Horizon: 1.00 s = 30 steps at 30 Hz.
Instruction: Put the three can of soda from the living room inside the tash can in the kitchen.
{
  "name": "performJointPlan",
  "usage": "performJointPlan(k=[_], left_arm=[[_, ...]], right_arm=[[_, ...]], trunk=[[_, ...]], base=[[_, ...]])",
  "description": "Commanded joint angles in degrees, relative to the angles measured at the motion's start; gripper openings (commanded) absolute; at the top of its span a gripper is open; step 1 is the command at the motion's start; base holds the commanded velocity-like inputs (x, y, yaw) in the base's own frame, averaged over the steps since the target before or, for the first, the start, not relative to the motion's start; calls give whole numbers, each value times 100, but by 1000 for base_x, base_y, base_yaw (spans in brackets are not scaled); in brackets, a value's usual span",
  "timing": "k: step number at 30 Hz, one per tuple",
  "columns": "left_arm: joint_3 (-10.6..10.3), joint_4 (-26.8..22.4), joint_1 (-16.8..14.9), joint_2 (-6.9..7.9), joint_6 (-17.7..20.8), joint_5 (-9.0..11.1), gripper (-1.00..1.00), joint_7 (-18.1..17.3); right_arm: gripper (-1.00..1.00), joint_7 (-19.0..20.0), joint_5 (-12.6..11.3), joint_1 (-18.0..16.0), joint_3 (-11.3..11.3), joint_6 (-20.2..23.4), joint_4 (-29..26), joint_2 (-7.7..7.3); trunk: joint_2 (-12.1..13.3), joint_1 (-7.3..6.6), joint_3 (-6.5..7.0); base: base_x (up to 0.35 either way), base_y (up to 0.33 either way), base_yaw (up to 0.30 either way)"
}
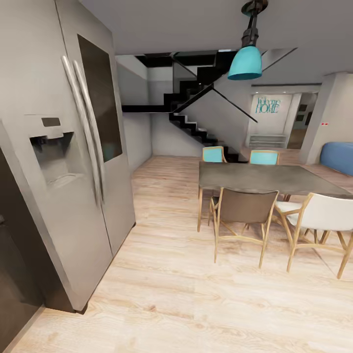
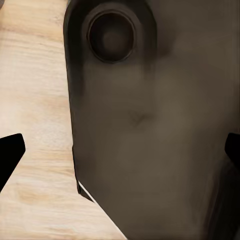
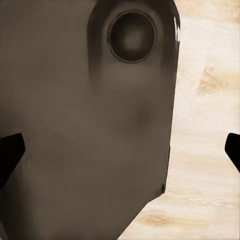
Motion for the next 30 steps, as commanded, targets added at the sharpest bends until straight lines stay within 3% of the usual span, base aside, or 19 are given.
performJointPlan(k=[1,20,30], left_arm=[[8,-16,-27,33,-30,-8,100,-30],[8,-19,-27,43,-50,-8,100,-42],[-1,-343,-191,67,19,5,100,-48]], right_arm=[[100,30,30,8,31,-30,-8,-33],[100,32,78,6,75,-44,-38,-79],[100,234,81,-56,223,-367,-362,-118]], trunk=[[1,0,0],[1,0,0],[1,0,0]], base=[[0,0,0],[0,0,0],[0,0,0]])
